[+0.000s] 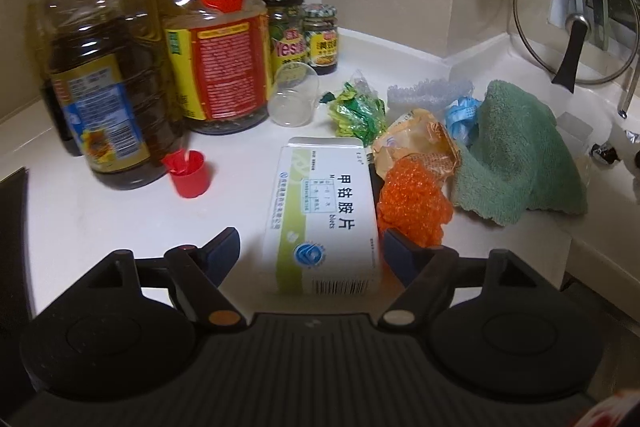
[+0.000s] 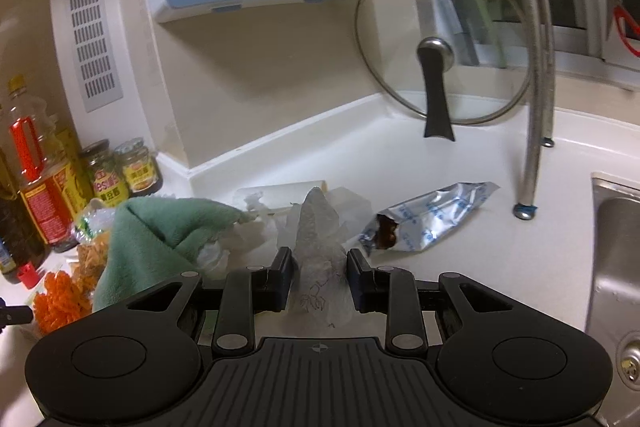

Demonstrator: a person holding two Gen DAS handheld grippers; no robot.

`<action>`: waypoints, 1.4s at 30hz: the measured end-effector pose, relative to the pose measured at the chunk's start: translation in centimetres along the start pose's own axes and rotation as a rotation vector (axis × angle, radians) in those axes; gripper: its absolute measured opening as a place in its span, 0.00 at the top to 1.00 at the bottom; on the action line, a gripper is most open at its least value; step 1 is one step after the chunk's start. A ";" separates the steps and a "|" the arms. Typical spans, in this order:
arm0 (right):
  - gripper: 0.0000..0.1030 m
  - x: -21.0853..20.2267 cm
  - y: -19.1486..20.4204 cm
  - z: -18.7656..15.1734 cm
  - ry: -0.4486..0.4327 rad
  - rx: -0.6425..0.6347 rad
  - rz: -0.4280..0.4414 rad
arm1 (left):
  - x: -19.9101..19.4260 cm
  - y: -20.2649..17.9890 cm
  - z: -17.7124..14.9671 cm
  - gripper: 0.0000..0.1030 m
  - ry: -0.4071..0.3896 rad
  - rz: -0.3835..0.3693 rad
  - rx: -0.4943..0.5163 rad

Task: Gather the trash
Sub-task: 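Move both grippers back to the counter and grasp white tissue with the right gripper, then grasp the white medicine box with the left gripper while the right lifts the tissue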

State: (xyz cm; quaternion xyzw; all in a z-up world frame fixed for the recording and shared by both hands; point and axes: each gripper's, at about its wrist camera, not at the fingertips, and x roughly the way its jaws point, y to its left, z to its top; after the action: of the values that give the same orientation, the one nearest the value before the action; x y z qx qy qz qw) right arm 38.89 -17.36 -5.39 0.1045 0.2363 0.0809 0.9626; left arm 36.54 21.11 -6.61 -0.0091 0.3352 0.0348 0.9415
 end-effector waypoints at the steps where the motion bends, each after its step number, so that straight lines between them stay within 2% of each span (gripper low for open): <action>1: 0.71 -0.1 -0.1 0.0 -0.001 0.005 -0.005 | 0.3 -0.1 0.1 0.23 0.005 0.000 0.006; 10: 0.71 -0.7 -0.3 -0.3 -0.002 0.023 -0.046 | 2.8 -0.3 0.2 0.23 0.049 -0.005 0.051; 12: 0.71 -0.7 -0.3 -0.5 0.003 0.024 -0.047 | 3.2 -0.4 0.2 0.27 0.053 -0.006 0.064; 13: 0.71 -0.7 -0.3 -0.5 0.004 0.025 -0.047 | 3.2 -0.4 0.1 0.32 0.052 -0.006 0.072; 20: 0.71 -1.4 0.0 -0.5 -0.001 0.021 -0.004 | 1.2 0.6 -0.2 0.33 -0.016 0.031 0.046; 30: 0.71 -3.7 1.1 -0.8 0.002 -0.013 0.152 | -6.3 1.0 -1.7 0.33 -0.096 0.074 -0.043; 42: 0.71 -8.5 2.2 -3.2 0.086 -0.107 0.415 | -15.7 -4.8 -6.9 0.33 -0.128 0.013 -0.124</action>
State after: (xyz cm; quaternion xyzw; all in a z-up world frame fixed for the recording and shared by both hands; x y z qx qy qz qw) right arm 29.73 -16.43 -3.96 0.0962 0.2458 0.2942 0.9186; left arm 20.40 15.13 -2.03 -0.0627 0.2718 0.0623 0.9583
